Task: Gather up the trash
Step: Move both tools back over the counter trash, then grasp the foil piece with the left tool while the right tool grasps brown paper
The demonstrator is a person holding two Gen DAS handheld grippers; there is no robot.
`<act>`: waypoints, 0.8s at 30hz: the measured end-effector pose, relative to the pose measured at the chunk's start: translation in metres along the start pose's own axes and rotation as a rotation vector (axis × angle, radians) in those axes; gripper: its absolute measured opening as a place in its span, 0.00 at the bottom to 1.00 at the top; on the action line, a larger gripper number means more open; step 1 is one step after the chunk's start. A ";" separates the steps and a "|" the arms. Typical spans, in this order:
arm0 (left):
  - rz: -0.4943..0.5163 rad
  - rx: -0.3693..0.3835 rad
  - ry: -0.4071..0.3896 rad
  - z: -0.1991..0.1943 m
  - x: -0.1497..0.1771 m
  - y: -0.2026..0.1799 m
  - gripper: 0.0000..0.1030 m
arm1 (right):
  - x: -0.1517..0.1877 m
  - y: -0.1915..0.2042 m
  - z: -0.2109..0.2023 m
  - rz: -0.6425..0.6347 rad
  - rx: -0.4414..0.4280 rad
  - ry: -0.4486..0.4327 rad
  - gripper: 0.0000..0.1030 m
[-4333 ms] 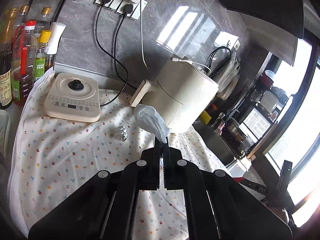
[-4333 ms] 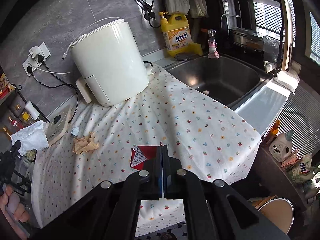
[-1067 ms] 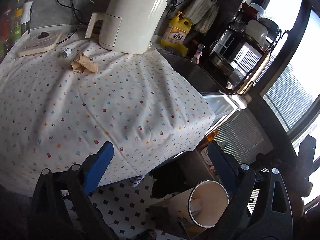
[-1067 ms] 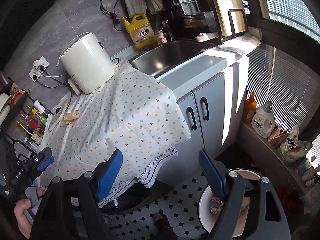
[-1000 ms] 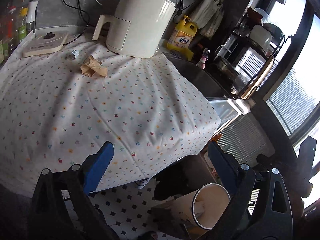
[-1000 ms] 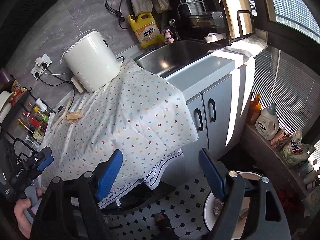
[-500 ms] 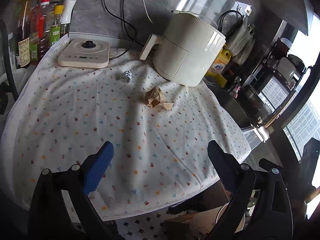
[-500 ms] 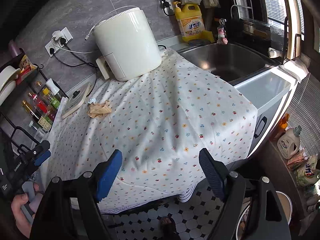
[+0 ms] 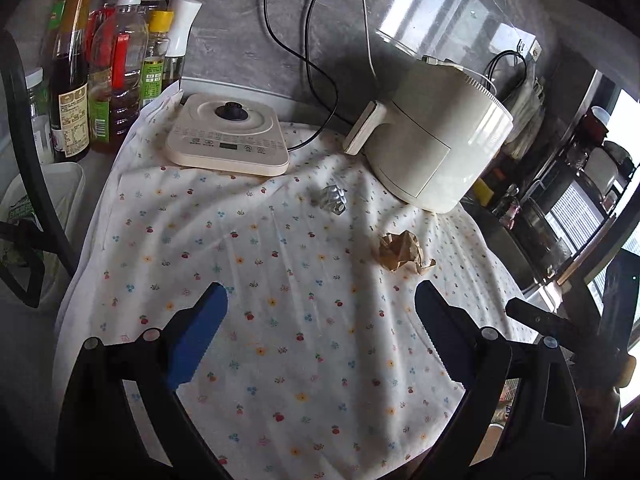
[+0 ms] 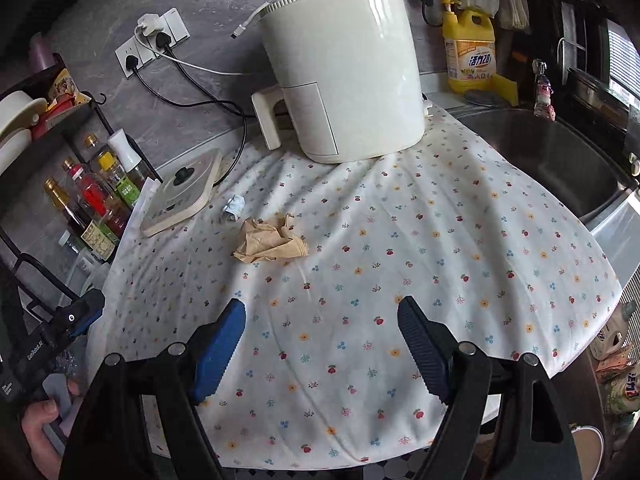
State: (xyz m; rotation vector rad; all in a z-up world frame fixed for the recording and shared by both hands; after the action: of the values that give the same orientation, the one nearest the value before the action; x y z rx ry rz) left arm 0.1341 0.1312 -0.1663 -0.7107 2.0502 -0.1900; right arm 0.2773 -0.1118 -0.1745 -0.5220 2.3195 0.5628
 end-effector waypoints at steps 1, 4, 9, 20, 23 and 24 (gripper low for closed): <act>0.003 -0.002 0.003 0.004 -0.002 0.003 0.91 | -0.002 0.007 0.007 -0.007 -0.003 0.005 0.75; 0.010 -0.001 0.013 0.014 -0.006 0.011 0.91 | -0.009 0.024 0.029 -0.015 -0.016 0.019 0.75; 0.006 0.008 0.014 0.031 -0.015 0.020 0.91 | -0.020 0.039 0.068 0.000 -0.005 0.036 0.75; 0.008 0.042 0.037 0.073 -0.033 0.022 0.83 | -0.029 0.039 0.124 0.024 0.022 0.097 0.06; 0.022 0.058 0.054 0.091 -0.037 0.016 0.79 | -0.035 0.036 0.119 0.022 0.021 0.079 0.01; 0.029 0.065 0.060 0.097 -0.039 0.013 0.78 | -0.037 0.034 0.116 0.024 0.020 0.071 0.01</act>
State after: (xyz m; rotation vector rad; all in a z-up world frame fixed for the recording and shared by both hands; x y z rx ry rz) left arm 0.2241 0.1767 -0.1973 -0.6417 2.1002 -0.2624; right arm 0.3462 -0.0152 -0.2186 -0.5133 2.3988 0.5399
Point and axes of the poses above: each gripper's, at about its wrist camera, not at the fingertips, and z roughly the way its jaws point, y to its left, x to its underside, the point moved 5 cm from there along z, roughly the way its jaws point, and after that the axes turned 5 degrees about -y, right-handed, at the moved point
